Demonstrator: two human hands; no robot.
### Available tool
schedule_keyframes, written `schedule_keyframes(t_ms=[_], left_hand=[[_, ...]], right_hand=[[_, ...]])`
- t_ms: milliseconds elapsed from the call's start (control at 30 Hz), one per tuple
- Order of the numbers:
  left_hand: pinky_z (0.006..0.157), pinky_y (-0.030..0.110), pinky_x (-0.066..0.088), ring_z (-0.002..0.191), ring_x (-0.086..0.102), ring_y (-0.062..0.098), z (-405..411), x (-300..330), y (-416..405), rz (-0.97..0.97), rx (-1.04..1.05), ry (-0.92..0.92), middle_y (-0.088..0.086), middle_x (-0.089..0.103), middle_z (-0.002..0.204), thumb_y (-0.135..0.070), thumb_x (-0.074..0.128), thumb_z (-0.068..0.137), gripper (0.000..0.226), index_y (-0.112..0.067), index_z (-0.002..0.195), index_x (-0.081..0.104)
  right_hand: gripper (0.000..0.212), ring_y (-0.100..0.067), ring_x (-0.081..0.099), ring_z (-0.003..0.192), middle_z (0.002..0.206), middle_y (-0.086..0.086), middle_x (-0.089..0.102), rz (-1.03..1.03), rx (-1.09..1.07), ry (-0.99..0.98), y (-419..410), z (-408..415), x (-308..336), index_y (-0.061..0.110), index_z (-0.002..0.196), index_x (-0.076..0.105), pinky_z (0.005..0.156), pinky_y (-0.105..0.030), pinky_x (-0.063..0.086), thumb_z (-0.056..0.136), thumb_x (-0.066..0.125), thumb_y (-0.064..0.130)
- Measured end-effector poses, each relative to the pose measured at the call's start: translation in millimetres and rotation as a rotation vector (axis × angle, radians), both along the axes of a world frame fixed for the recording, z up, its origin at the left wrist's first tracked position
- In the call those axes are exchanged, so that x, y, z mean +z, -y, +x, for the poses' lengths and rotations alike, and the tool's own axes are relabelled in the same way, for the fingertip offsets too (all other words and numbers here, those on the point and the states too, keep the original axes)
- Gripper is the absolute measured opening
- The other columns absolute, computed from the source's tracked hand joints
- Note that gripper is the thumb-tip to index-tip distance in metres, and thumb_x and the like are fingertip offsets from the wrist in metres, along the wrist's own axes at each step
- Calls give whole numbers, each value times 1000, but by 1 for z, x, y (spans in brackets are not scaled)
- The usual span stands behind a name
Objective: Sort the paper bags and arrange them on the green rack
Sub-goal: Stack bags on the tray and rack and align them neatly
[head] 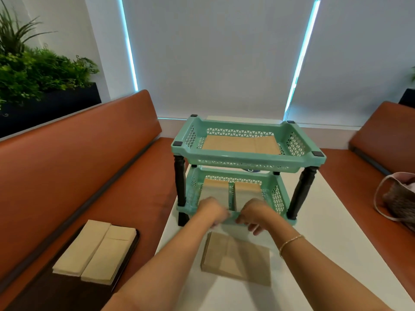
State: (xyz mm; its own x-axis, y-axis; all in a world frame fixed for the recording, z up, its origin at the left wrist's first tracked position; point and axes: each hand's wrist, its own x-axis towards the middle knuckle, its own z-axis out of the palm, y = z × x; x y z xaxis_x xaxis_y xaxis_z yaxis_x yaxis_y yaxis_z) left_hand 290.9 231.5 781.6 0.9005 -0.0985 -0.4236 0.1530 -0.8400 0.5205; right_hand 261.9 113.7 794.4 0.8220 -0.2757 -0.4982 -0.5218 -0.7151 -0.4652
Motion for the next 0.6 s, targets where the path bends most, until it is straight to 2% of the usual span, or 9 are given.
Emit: schedule_keyframes(t_ms=[67,133,200,233,300,333,433,533,600], left_hand=[[61,27,41,57,46,15,-16,-13,-5,-44,-7,-180,4,51,71,-31,60,89,24,-8,96,57],[64,28,41,62,48,15,-29,-26,-11,0,-12,-249,5,51,75,-33,60,88,27,-7,97,58],[73,29,49,85,63,19,-37,-37,-14,99,-50,-187,8,62,95,-39,62,87,41,-5,111,60],[74,28,50,95,64,20,-39,-41,-15,138,-34,-140,7,63,104,-41,63,85,46,-6,115,59],[71,26,48,100,63,20,-45,-48,-16,160,29,-87,6,62,112,-40,69,81,54,-7,120,55],[74,26,48,104,61,21,-47,-51,-16,163,52,-65,7,60,116,-39,72,78,60,-6,124,51],[94,31,46,121,49,26,-54,-58,-17,128,92,-44,10,48,133,-34,76,75,80,-5,137,34],[100,36,45,123,48,28,-55,-63,-17,102,80,-75,10,48,134,-36,80,71,88,-5,138,31],[99,36,46,121,50,27,-53,-66,-18,103,61,-89,9,51,132,-38,78,72,82,-5,134,37]], right_hand=[[40,-27,67,87,104,-18,66,-42,19,-7,7,-14,-6,-2,117,57,76,-36,58,84,69,17],[40,-26,68,88,102,-16,67,-96,44,3,13,-25,-14,1,115,59,76,-34,59,83,70,20],[37,-27,68,92,106,-14,67,-127,66,18,16,-34,-21,3,113,62,78,-35,58,82,71,20],[36,-27,67,96,110,-14,65,-148,85,23,17,-38,-24,4,115,62,81,-35,57,83,70,19],[42,-25,61,107,121,-11,59,-241,161,-8,21,-47,-32,7,122,58,88,-31,53,83,68,20],[47,-24,58,112,126,-10,57,-286,195,-23,23,-52,-39,9,126,56,91,-29,50,82,68,23],[64,-22,54,116,129,-6,54,-332,206,-34,26,-64,-59,14,132,49,93,-26,44,74,74,28],[80,-22,52,116,130,-5,48,-251,157,3,29,-69,-67,18,137,42,94,-25,43,67,81,22],[85,-21,51,115,130,-6,46,-259,174,-13,32,-70,-68,18,138,42,94,-24,42,64,83,28]])
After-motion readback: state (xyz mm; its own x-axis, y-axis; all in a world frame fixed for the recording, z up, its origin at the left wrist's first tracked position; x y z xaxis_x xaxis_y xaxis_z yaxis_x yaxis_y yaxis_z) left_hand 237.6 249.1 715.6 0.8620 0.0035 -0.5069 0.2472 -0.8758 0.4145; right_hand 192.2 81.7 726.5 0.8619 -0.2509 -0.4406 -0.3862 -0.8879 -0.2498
